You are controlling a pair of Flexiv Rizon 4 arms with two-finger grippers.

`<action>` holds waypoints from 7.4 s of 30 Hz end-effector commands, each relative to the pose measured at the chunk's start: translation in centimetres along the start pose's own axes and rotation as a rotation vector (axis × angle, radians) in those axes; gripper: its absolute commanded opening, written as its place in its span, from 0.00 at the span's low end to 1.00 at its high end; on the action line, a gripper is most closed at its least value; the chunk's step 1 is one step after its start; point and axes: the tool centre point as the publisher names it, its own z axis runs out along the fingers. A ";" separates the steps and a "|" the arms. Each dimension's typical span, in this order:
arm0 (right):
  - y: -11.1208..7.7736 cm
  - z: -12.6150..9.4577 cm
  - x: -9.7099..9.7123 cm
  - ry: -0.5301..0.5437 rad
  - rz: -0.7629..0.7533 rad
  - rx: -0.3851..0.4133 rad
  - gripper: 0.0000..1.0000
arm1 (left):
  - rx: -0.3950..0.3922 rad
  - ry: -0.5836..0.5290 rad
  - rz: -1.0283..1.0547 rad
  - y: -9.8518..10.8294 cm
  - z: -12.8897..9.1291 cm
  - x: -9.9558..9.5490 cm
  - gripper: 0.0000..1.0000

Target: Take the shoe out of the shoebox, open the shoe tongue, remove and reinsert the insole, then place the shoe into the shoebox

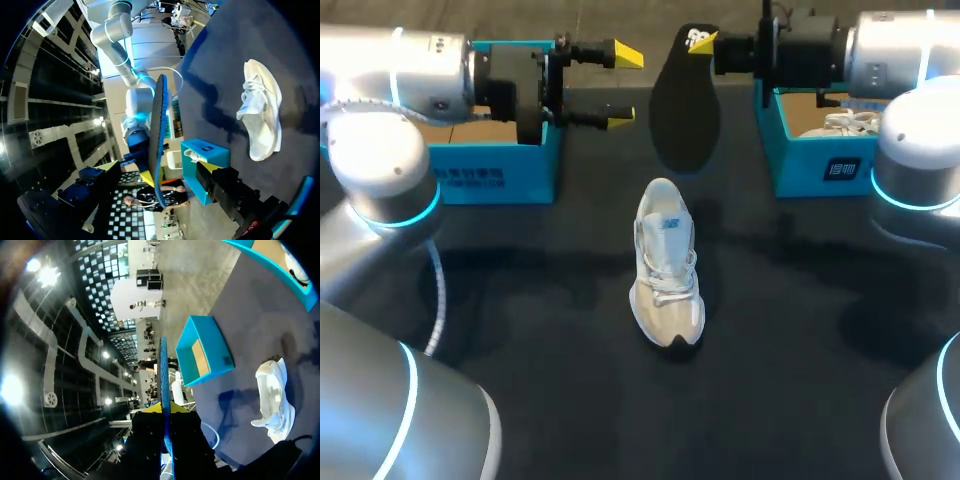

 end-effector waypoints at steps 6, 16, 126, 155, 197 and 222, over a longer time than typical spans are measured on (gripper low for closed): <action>-0.1 2.7 -0.9 -0.002 0.031 0.012 0.00 | 0.004 -0.082 0.010 -0.4 1.7 0.1 0.94; -0.2 2.7 -1.0 0.017 0.032 0.014 0.00 | 0.014 -0.083 0.006 -0.2 2.5 0.6 0.30; -3.0 -7.5 -4.6 0.083 -0.318 0.227 1.00 | 0.198 -0.155 -1.743 -0.7 -2.2 0.3 0.00; -3.0 -7.5 -4.6 0.083 -0.318 0.227 1.00 | 0.278 0.031 -2.730 -2.6 -1.6 -0.2 0.00; -8.4 -7.4 6.3 -0.749 -0.464 0.044 1.00 | 0.342 0.224 -3.173 0.0 2.0 4.6 0.00; -9.3 -4.6 7.9 -1.168 -0.531 -0.029 1.00 | 0.399 0.375 -3.257 0.5 3.2 4.3 0.00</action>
